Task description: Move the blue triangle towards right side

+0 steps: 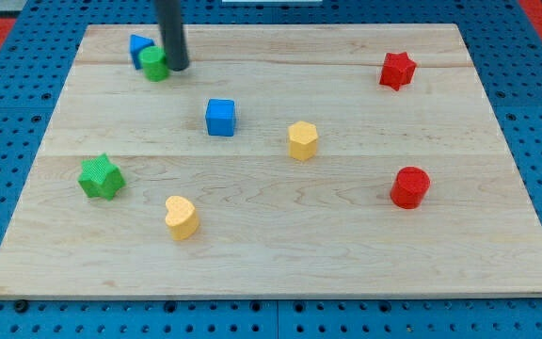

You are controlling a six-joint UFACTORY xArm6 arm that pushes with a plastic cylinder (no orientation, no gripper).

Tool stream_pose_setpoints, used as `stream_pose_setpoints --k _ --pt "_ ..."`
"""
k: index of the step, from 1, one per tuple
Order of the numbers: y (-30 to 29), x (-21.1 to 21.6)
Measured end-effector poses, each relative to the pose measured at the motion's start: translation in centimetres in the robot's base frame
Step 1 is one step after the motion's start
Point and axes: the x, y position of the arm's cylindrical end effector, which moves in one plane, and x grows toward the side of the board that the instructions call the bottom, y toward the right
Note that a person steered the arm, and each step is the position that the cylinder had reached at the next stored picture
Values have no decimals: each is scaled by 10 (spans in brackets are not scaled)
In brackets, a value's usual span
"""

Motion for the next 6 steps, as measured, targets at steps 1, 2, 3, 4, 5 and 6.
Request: stream_pose_setpoints --k 1,2,3,4,5,6 --pt "15 -6" --pt "18 42" --pt "-80 28" --pt "-150 -8" --pt "-85 -38" --pt "-17 -38"
